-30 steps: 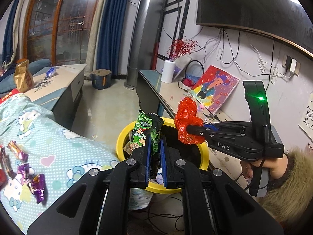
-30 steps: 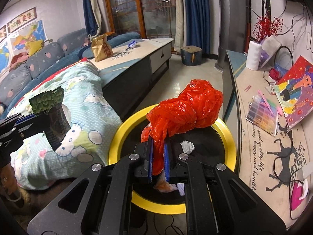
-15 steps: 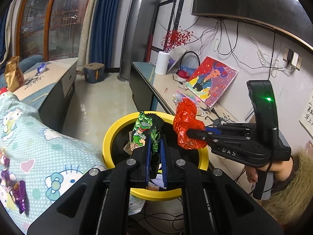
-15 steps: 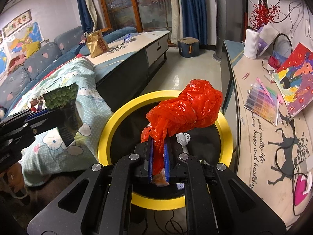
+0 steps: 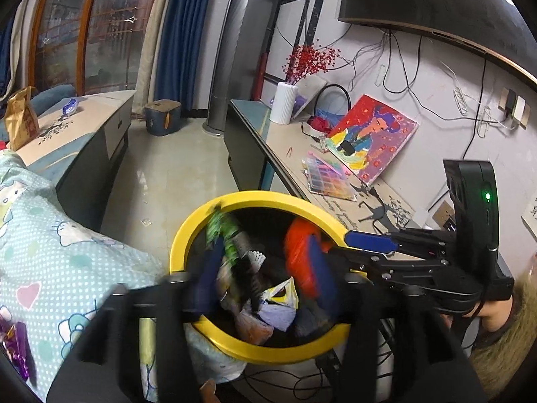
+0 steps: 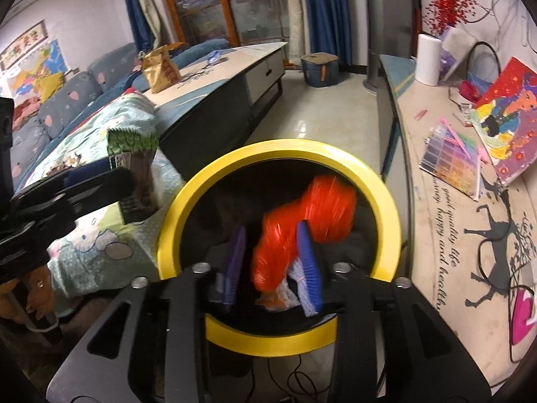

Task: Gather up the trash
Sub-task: 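Open the right tool over the bin while the left tool releases the green wrapper inside, then move both open tools back from the bin to the candy wrappers on the bed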

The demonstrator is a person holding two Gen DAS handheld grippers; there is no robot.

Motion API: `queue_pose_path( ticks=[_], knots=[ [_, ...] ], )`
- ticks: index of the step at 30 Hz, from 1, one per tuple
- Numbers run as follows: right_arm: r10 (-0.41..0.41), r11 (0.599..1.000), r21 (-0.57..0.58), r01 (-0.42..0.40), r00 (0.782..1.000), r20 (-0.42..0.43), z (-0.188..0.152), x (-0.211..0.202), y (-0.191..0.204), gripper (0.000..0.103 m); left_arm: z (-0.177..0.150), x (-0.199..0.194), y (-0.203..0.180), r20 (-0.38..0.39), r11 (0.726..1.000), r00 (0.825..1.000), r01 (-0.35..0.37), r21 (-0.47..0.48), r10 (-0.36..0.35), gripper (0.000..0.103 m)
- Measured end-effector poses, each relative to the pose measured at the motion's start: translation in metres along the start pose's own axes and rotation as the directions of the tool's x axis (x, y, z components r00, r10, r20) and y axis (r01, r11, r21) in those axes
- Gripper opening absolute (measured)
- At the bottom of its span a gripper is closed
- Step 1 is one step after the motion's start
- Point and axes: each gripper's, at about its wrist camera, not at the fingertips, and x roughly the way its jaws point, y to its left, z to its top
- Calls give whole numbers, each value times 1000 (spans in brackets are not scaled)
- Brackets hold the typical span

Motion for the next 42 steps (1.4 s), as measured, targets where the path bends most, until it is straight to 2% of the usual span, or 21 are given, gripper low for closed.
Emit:
queue_pose_path(
  ticks=[1,3,5,9,12,14,15,16,17,21,25,31,42],
  knots=[
    [-4,1000,6,4,1000,4,0,-1,-1,34,1,0,0,4,1000,1000,1,-3,-1,58],
    [-17,1000,20,17,1000,21,1,-5,-3,39,2,-3,1,11,1000,1000,-8,-4,8,73],
    [-23,999,32,22,999,37,2,-8,-5,41,2,-7,2,16,1000,1000,11,-10,-11,75],
    [-34,999,39,32,998,60,6,-13,-3,41,2,-18,4,36,1000,999,1,-15,0,81],
    [-28,999,34,25,996,79,8,-16,2,42,1,-30,7,54,1000,998,-26,-14,26,87],
    [-22,999,32,19,996,87,10,-18,4,43,2,-38,9,65,999,997,-51,-20,52,94],
    [-20,999,29,18,996,92,11,-19,6,46,2,-40,10,67,998,996,-61,-23,62,95],
    [-21,1000,25,19,995,101,11,-21,9,60,2,-45,11,72,997,994,-76,-29,77,96],
    [-25,999,25,23,993,112,12,-23,10,65,2,-48,13,76,996,993,-86,-33,89,96],
    [-13,1000,20,10,988,151,16,-32,17,65,2,-68,16,107,990,985,-134,-34,137,96],
    [-4,1000,12,2,982,187,18,-40,27,73,2,-83,17,128,984,975,-177,-32,180,96],
    [20,1000,-12,-17,974,226,22,-51,46,78,1,-108,25,164,972,958,-233,-43,237,96],
    [101,993,-82,-84,964,245,21,-56,90,78,1,-149,50,223,946,920,-304,-113,322,96]
  ],
)
